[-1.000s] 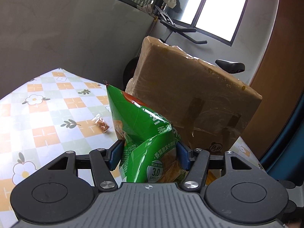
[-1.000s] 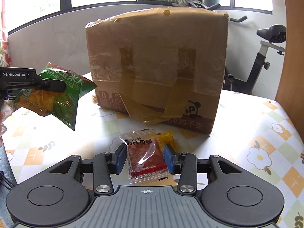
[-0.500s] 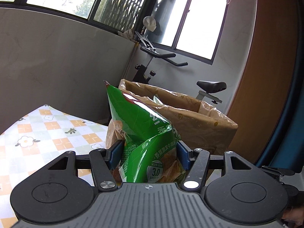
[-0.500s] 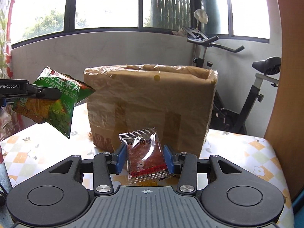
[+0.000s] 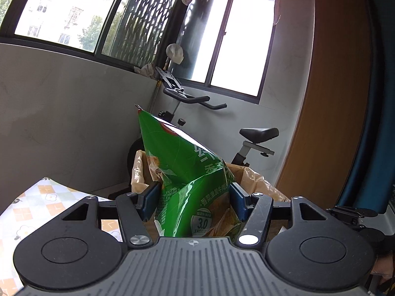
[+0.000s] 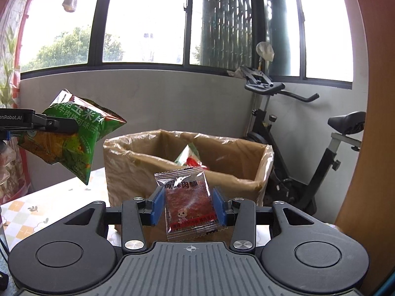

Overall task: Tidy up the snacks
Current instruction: 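Carry the green bag and red-brown packet over the open box with both tools, then open both tools to drop the green bag and red-brown packet into the box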

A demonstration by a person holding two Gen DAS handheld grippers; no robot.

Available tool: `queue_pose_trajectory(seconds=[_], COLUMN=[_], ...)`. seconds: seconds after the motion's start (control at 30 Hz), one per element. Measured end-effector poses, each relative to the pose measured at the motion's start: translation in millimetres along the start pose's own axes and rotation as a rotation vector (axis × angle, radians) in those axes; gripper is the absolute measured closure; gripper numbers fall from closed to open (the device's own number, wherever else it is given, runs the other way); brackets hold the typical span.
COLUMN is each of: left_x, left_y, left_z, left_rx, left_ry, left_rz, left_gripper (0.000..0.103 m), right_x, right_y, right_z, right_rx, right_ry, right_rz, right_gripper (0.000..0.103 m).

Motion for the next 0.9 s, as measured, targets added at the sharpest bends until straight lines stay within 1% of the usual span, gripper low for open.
queue_pose_trajectory(seconds=[0.13,0.23,0.33,0.5,0.53,0.73,0.8,0.9], left_x=[-21.6,-42.7,-67.2,-99.1,-107.9,-141.7,-150.5,-169.6], left_y=[-16.6,-27.6,-37.0,-38.0,-37.3,-29.0,-26.7,-32.1], left_z=[5.8,8.1,9.4,-0.7,-2.6,-11.7,-11.7,-10.3], left_rx=[-0.019,-0.057,-0.086,-0.13,-0.14,-0.202,-0.228,-0.28], left_ry=[0.013,-0.007,-0.025,-0.081,-0.095,-0.176,-0.188,-0.218], left_rz=[0.006,0.011,-0.007,-0.073,-0.097,-0.217,-0.247,-0.273], left_gripper=[0.04,0.04,0.04,0.04,0.04,0.04,0.039,0.039], right_x=[-13.3,-30.0,-51.0,-86.8,-92.6,-121.6,-128.3,-137.3], right_y=[-19.4,-32.1,-43.0,-53.8,-54.5,-51.1,-48.5,-45.7], right_z=[12.1,21.6,29.8,43.6,45.2,49.9,51.2,54.5], right_rx=[-0.001,-0.018,-0.031,-0.078,-0.083,-0.104,-0.115,-0.125], right_ry=[0.016,0.025,0.039,0.056,0.058,0.068,0.073,0.087], right_rz=[0.021,0.023,0.017,-0.007,-0.014,-0.059,-0.073,-0.089], right_gripper=[0.064,0.064,0.064,0.064,0.064,0.064,0.064,0.064])
Point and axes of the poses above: each gripper's, at about its wrist camera, not at the fingertips, and x roughly against the way its jaws point, z to its right, y to its underside, the point moved 3 cm from there along -x, roughly the way its jaws point, and after that the axes turned 3 degrees about -z, right-handed, at the moved point
